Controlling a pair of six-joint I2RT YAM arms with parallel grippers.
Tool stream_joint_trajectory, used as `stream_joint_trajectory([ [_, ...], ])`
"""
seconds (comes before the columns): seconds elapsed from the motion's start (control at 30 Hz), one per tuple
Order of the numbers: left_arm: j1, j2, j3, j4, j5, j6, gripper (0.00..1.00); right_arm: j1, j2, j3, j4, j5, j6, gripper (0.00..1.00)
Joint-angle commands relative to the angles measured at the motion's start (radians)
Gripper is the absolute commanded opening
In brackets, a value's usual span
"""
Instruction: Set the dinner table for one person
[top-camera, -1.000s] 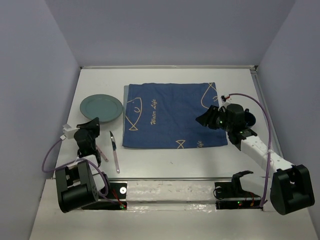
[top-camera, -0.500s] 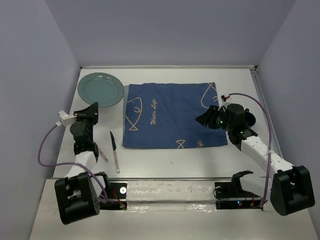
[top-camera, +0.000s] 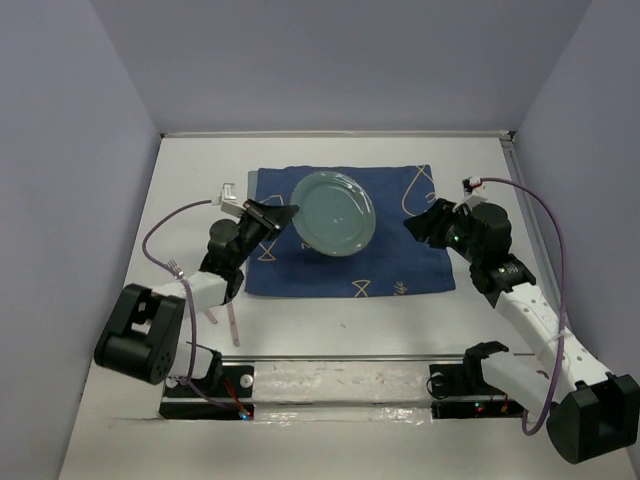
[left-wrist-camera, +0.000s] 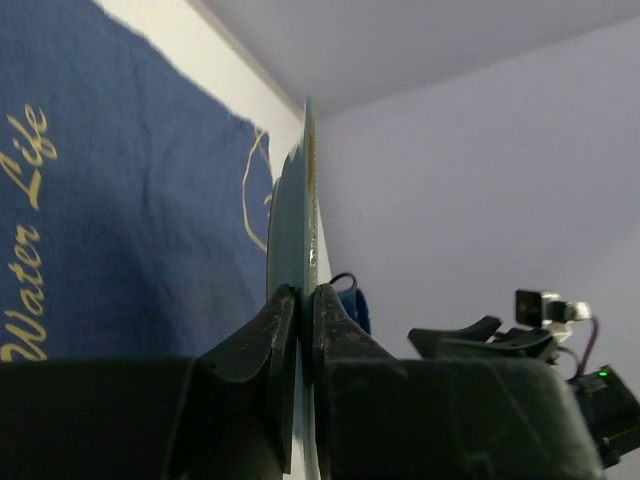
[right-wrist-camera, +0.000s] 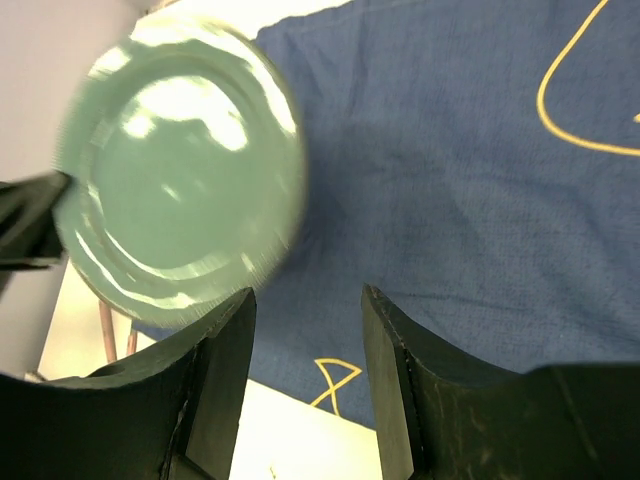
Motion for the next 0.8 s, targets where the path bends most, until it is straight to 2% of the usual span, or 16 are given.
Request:
stream_joint_trajectory([
  [0.0, -0.063, 0.092, 0.110, 0.283, 0.021, -0.053, 0.00, 0.009, -0.034, 0.047, -0.053, 0.069, -0.022, 0.52],
  [0.3, -0.092, 0.360, 0.242, 0.392, 0.115, -0.047, 0.00, 0.009, -0.037, 0.030, -0.068, 0.066, -0.017, 0.52],
  [0.77, -0.097, 0.544, 0.379, 0.302, 0.132, 0.043, 0.00, 0.009, -0.007, 0.005, -0.063, 0.090, -0.034, 0.52],
])
